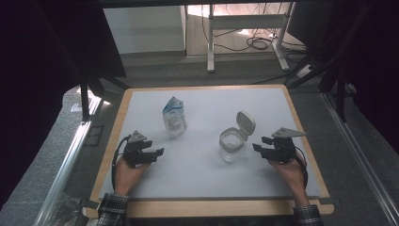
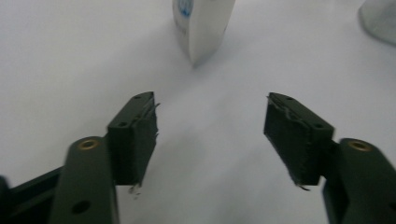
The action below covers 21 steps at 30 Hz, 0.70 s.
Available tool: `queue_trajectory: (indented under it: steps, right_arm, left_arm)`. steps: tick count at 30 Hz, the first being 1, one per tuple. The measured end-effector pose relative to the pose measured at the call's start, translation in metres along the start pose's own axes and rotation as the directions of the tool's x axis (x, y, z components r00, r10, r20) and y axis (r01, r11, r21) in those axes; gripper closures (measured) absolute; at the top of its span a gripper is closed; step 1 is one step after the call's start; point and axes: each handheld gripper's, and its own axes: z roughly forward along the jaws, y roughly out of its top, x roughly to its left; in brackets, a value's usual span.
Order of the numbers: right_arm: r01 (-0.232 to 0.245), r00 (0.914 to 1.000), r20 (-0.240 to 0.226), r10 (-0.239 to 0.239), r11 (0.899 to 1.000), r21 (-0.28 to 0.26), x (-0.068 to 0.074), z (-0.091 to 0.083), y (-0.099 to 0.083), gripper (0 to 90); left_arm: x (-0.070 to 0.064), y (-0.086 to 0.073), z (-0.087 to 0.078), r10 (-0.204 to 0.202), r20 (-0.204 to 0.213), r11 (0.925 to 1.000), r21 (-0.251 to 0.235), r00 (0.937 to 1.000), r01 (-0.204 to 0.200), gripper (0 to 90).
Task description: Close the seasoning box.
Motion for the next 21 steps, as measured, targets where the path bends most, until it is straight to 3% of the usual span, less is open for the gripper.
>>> queue_trajectory:
  steps: [4,9,20,21]
  right_arm:
    - [-0.002,1.0000,0.009,0.002,1.000,0.016,0.000,0.002,-0.010,42.4]
    - [0.002,0.9998,0.020,-0.003,0.999,0.042,-0.001,0.005,-0.019,38.7]
    - [0.020,0.9989,0.041,-0.023,0.997,0.070,-0.003,0.008,-0.027,37.5]
    - [0.022,0.9989,0.039,-0.025,0.997,0.080,-0.003,0.009,-0.029,37.2]
  left_arm:
    - [0.001,0.017,0.006,0.035,0.008,0.9993,0.012,0.9994,-0.035,48.2]
    - [0.006,0.033,0.011,0.039,0.017,0.9992,0.001,0.9991,-0.039,58.5]
    - [0.015,0.057,0.019,0.067,0.064,0.9977,-0.014,0.9957,-0.066,64.6]
    - [0.016,0.062,0.017,0.066,0.095,0.9977,-0.021,0.9933,-0.064,64.8]
